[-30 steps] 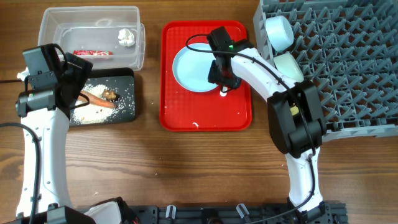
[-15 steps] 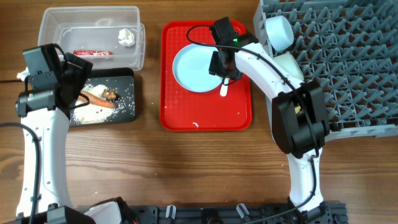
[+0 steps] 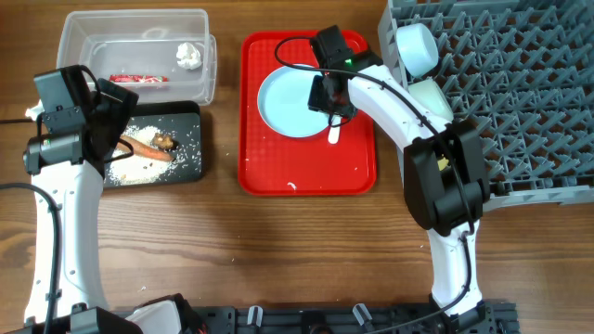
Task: Sort waste into correct bins and load items into the dishwasher rack
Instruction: 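Move the right gripper to the light-blue plate and grasp its rim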
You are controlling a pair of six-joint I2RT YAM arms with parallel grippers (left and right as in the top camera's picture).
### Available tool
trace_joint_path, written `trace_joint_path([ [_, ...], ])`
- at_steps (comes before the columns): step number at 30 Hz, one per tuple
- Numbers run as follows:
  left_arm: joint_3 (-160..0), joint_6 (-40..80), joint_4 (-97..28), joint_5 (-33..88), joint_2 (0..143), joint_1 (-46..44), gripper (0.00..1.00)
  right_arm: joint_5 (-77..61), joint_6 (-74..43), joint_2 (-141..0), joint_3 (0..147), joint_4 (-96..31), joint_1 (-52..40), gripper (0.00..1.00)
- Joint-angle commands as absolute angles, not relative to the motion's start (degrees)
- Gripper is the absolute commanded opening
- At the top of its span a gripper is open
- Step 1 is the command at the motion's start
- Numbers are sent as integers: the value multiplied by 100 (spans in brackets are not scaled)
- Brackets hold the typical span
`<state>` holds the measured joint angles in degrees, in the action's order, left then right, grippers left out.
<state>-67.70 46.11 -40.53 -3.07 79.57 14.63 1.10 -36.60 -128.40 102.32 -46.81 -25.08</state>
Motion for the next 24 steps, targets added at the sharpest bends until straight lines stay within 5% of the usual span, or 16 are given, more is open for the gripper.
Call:
trace_joint_path([
  [1, -6827, 4497, -4060, -259, 7944, 1492, 100, 145, -3771, -12991, 10165, -4722, -2517, 46],
  [10, -6827, 4497, -4060, -259, 7944, 1492, 100, 346, -3916, -12993, 10165, -4635, -2510, 56],
  [24, -6827, 4497, -4060, -259, 7944, 1492, 100, -54, -3903, -13277, 10165, -4362, -2543, 55],
])
